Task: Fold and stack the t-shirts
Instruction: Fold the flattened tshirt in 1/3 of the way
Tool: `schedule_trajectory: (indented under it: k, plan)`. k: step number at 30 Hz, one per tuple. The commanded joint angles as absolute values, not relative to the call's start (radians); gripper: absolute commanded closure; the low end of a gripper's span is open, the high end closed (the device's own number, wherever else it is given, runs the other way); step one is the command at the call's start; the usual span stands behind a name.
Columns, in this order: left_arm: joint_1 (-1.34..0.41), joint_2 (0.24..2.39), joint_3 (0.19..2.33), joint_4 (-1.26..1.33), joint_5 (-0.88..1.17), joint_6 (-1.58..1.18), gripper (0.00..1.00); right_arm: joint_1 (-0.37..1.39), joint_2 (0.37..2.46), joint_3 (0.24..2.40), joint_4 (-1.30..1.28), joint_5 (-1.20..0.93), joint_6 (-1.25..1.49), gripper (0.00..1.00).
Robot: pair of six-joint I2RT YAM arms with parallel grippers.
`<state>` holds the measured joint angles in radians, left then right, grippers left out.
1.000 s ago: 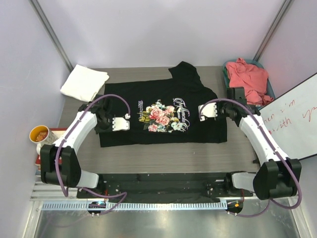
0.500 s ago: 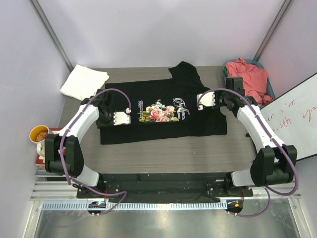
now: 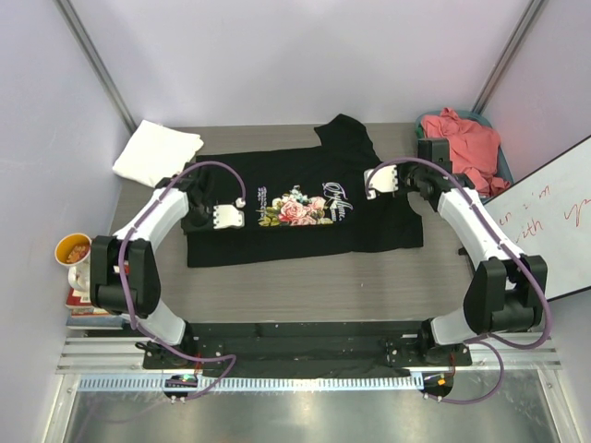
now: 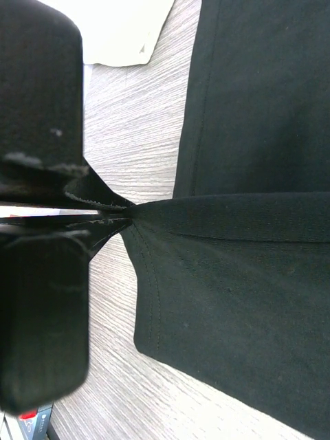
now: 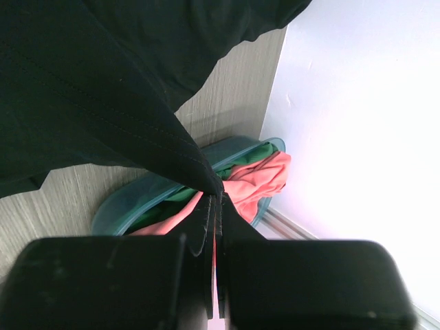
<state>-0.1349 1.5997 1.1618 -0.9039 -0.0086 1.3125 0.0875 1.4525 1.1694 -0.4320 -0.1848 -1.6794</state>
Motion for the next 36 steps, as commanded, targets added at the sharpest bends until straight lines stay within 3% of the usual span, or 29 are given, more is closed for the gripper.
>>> schedule_trajectory:
  k: [1, 36]
  plan:
    - [-0.124, 1.609, 1.190, -0.870, -0.038, 1.299, 1.00, 0.084, 1.463, 1.216, -0.367, -0.210, -1.693, 0.99]
    - [-0.107, 1.704, 1.215, -0.790, -0.084, 1.246, 1.00, 0.103, 1.582, 1.284, -0.256, -0.236, -1.677, 0.99]
